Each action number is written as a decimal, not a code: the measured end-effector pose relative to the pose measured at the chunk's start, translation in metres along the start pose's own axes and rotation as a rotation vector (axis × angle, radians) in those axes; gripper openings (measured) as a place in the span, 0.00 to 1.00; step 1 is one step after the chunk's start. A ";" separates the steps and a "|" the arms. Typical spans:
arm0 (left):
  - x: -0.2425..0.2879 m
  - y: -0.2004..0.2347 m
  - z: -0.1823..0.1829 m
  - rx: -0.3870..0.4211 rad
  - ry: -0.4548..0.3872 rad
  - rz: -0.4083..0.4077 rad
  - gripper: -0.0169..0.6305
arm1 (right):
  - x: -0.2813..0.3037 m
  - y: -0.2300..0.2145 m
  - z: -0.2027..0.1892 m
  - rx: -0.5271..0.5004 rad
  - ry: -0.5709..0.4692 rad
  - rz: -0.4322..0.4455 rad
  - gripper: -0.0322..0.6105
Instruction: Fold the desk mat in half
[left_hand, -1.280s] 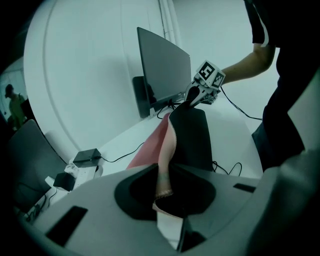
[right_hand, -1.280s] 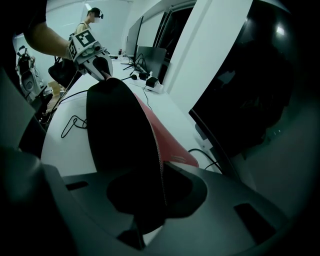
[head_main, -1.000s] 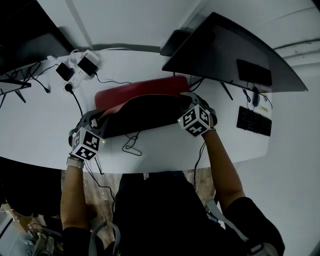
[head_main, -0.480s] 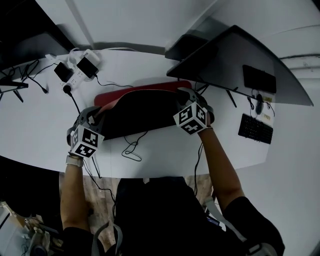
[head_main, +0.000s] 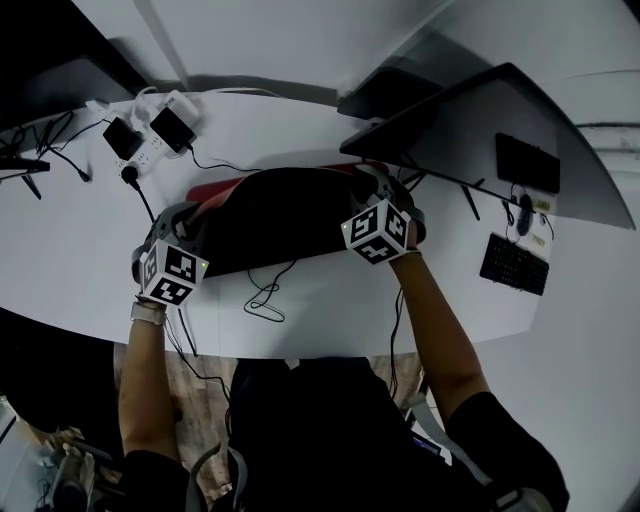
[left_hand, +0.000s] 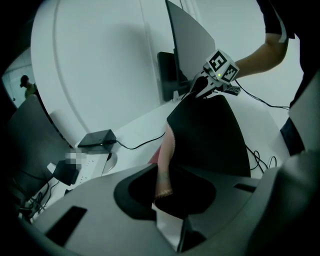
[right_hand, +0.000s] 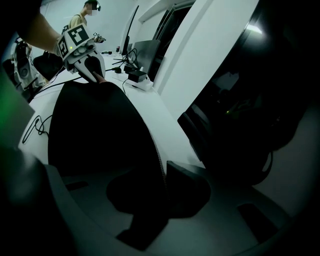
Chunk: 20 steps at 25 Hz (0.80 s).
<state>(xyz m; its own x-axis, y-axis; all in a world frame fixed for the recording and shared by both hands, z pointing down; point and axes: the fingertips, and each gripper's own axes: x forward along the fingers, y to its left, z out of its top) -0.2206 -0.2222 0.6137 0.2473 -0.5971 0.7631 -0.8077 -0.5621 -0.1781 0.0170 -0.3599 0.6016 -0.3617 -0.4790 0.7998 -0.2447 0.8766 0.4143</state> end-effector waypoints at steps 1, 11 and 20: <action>0.002 0.000 -0.001 -0.002 0.002 0.000 0.14 | 0.002 0.000 -0.001 0.001 0.001 -0.002 0.17; 0.020 -0.001 -0.012 0.020 0.050 0.023 0.17 | 0.018 -0.004 0.000 -0.006 -0.001 -0.052 0.23; 0.021 0.005 -0.013 0.027 0.043 0.079 0.23 | 0.025 -0.007 -0.001 0.017 -0.002 -0.070 0.27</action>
<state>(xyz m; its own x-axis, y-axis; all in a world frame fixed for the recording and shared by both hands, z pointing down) -0.2260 -0.2299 0.6367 0.1596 -0.6153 0.7720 -0.8088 -0.5298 -0.2551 0.0106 -0.3777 0.6193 -0.3451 -0.5389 0.7684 -0.2842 0.8403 0.4616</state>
